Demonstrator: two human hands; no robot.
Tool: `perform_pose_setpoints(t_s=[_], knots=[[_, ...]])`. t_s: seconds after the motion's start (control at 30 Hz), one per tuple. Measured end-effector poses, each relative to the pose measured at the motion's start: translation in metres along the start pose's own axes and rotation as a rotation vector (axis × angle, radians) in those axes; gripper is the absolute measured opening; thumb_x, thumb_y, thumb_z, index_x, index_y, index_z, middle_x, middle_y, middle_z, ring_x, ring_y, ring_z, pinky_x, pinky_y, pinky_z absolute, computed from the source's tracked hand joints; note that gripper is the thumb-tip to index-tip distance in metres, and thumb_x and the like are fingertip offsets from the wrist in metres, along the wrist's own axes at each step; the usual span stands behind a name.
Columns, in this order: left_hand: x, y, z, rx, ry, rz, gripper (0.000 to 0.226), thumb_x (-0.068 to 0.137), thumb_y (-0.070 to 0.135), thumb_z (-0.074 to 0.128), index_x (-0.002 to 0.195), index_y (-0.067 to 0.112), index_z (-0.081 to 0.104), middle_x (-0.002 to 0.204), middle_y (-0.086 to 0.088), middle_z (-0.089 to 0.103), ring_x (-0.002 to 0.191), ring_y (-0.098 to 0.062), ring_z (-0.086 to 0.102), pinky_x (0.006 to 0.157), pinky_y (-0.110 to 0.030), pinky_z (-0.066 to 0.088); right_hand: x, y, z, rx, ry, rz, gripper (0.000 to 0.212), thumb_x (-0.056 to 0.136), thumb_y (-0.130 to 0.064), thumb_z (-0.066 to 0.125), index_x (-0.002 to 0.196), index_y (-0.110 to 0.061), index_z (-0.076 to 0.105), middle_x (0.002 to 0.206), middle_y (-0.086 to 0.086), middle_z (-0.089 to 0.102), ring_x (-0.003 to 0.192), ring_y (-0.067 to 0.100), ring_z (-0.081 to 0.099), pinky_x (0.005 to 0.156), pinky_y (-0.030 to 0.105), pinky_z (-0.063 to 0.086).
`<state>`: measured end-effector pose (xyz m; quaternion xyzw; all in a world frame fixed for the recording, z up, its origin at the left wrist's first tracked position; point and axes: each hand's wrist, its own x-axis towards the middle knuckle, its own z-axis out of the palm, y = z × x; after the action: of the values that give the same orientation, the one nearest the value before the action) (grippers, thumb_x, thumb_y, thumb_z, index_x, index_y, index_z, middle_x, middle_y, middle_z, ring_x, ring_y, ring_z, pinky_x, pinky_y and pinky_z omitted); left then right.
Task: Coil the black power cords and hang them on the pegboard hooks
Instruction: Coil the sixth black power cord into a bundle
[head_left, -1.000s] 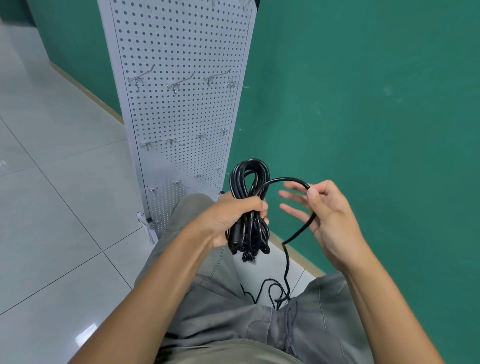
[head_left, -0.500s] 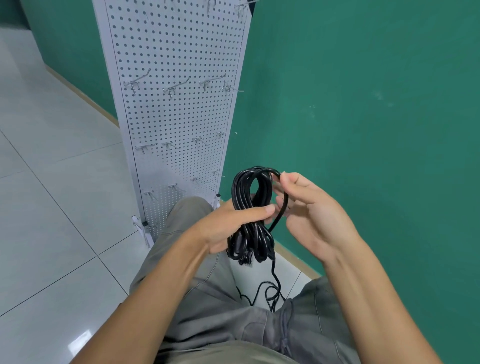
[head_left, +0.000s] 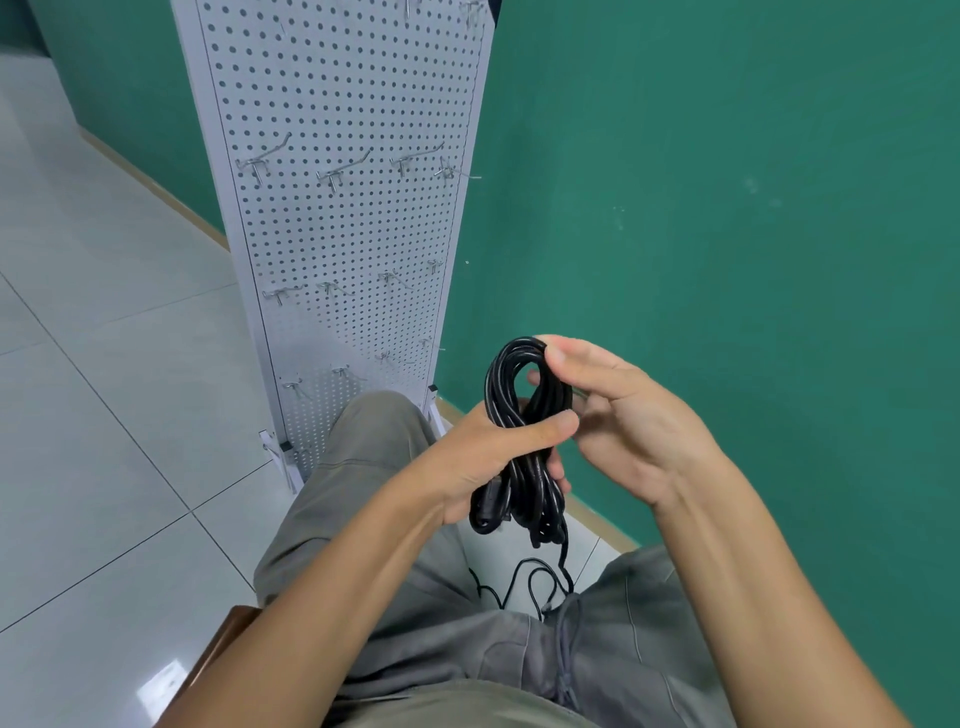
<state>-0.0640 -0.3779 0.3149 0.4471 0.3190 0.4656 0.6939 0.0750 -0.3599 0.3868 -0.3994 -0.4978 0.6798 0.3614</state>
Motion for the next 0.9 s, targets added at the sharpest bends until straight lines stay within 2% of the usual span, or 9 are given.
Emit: perform_pose_setpoints(t_s=[0.07,0.23,0.37,0.53,0.63,0.7,0.77,0.83,0.9], knots=[[0.000,-0.001,0.001,0.016,0.022,-0.009,0.014,0.090,0.026,0.077,0.078,0.020,0.071,0.066,-0.010,0.063,0.066,-0.031,0.068,0.062,-0.035,0.058,0.002,0.004,0.000,0.028,0.008,0.004,0.031,0.091,-0.024,0.062,0.119,-0.017,0.073,0.090,0.008,0.072,0.064,0.032,0.059,0.046,0.034,0.038],[0.000,0.001,-0.002,0.004,-0.008,-0.016,0.015,0.093,0.021,0.071,0.082,0.012,0.074,0.077,-0.014,0.070,0.075,-0.029,0.069,0.083,-0.046,0.058,0.005,0.011,-0.008,0.118,-0.077,-0.007,0.036,0.101,-0.021,0.047,0.128,-0.024,0.070,0.111,0.018,0.060,0.046,0.024,0.045,0.040,0.031,0.028],[0.000,0.000,-0.003,-0.073,0.010,-0.021,0.012,0.091,0.024,0.074,0.084,0.015,0.079,0.086,-0.012,0.073,0.077,-0.023,0.069,0.081,-0.040,0.059,0.005,0.014,-0.015,0.087,-0.161,-0.013,0.041,0.097,-0.020,0.051,0.134,-0.029,0.066,0.118,0.020,0.053,0.048,0.019,0.035,0.050,0.035,0.024],[0.002,-0.005,0.000,-0.123,0.025,-0.014,0.012,0.086,0.028,0.074,0.090,0.017,0.077,0.087,-0.011,0.072,0.079,-0.023,0.070,0.082,-0.042,0.058,0.008,0.019,-0.025,0.126,-0.203,-0.009,0.042,0.098,-0.019,0.054,0.137,-0.028,0.064,0.129,0.022,0.052,0.063,0.020,0.032,0.049,0.030,0.032],[0.006,-0.008,-0.002,-0.105,0.019,-0.026,0.020,0.083,0.030,0.080,0.088,0.014,0.069,0.079,-0.008,0.065,0.072,-0.022,0.063,0.077,-0.040,0.051,0.011,0.022,-0.026,0.100,-0.176,-0.045,0.044,0.095,-0.017,0.057,0.137,-0.026,0.064,0.116,0.017,0.060,0.060,0.020,0.042,0.050,0.030,0.037],[0.009,-0.009,-0.004,-0.114,0.041,-0.018,0.030,0.078,0.034,0.085,0.083,0.014,0.062,0.068,-0.003,0.055,0.064,-0.020,0.053,0.071,-0.037,0.042,0.012,0.029,-0.023,0.075,-0.123,-0.095,0.046,0.095,-0.016,0.059,0.141,-0.024,0.059,0.104,0.016,0.057,0.061,0.019,0.049,0.058,0.032,0.040],[0.010,-0.007,-0.008,-0.187,0.109,-0.019,0.033,0.074,0.033,0.087,0.080,0.015,0.059,0.063,0.000,0.050,0.060,-0.018,0.051,0.066,-0.032,0.044,0.012,0.039,-0.017,0.117,-0.099,-0.115,0.048,0.099,-0.025,0.058,0.147,-0.023,0.051,0.103,0.013,0.056,0.076,0.019,0.056,0.075,0.034,0.046],[0.010,0.000,-0.014,-0.235,0.182,-0.048,0.037,0.077,0.033,0.088,0.070,0.016,0.057,0.063,-0.002,0.053,0.060,-0.018,0.055,0.061,-0.029,0.051,0.011,0.054,-0.012,0.075,-0.099,-0.086,0.049,0.103,-0.042,0.049,0.147,-0.019,0.050,0.120,0.003,0.066,0.108,0.015,0.062,0.103,0.040,0.047],[0.009,0.006,-0.022,-0.296,0.239,-0.076,0.036,0.078,0.036,0.082,0.064,0.017,0.055,0.067,-0.004,0.056,0.060,-0.017,0.058,0.058,-0.028,0.054,0.010,0.069,-0.009,-0.088,-0.072,-0.036,0.054,0.104,-0.055,0.035,0.142,-0.023,0.055,0.136,-0.004,0.065,0.130,0.010,0.057,0.117,0.041,0.039]])
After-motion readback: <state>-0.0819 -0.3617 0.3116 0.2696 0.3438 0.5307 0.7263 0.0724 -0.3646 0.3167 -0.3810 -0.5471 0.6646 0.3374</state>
